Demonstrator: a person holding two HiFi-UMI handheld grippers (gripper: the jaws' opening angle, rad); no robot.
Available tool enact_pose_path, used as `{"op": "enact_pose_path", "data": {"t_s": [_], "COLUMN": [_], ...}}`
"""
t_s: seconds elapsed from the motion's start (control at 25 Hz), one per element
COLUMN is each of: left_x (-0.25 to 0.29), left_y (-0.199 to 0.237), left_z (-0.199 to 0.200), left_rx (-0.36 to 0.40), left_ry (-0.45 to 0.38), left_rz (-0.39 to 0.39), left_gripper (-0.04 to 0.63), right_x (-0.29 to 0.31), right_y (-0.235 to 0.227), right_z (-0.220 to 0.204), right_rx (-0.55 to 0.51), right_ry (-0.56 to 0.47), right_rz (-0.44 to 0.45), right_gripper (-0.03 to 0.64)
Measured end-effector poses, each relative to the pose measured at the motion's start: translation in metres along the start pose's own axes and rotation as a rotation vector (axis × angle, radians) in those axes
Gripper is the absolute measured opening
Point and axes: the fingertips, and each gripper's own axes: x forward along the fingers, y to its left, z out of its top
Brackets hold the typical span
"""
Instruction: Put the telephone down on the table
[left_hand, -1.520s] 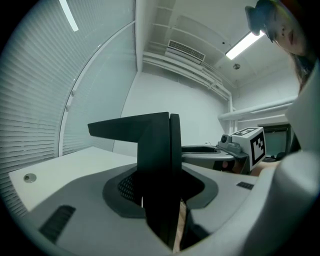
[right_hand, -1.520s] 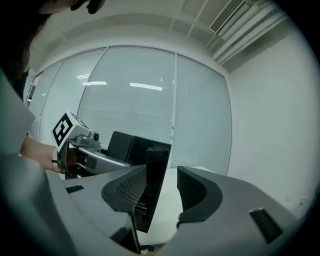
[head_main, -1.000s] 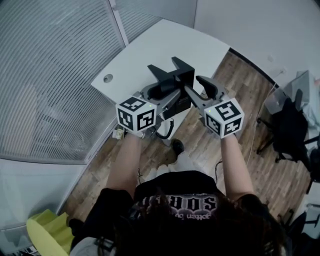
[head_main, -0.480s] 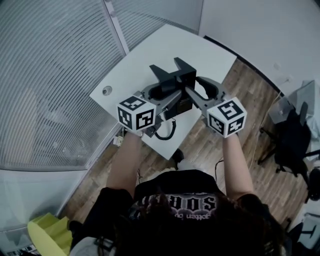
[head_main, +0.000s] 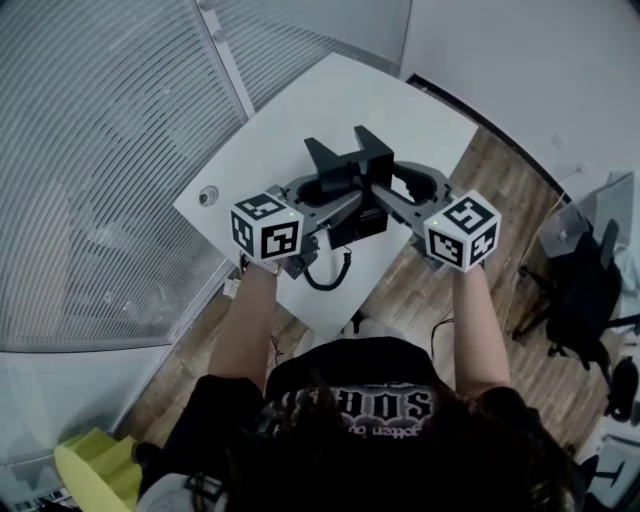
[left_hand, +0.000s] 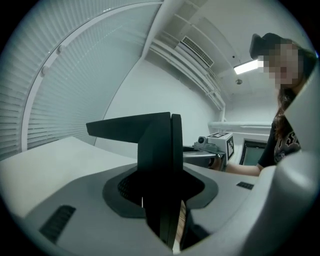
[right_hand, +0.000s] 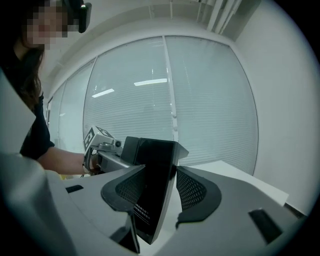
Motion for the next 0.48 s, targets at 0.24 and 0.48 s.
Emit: {"op": "enact_pose_path", "data": {"t_s": [0.24,0.48], "left_x": [0.013,0.030], "left_y": [0.021,0.042], "left_z": [-0.015,-0.035], "left_rx": [-0.060,-0.102], "left_ry": [0.019,0.056], "left_rz": [-0.007,-0.024], "left_gripper": [0.166,0.166], "right_x": [0.012,0.021], "right_y": [-0.017,-0.037], "right_z": [-0.019,-0.043], "right_rx": [0.023,0.072], "right_ry": [0.046,0.093], "right_rz": [-0.026,-0.060], "right_gripper": [0.204,0.204]}}
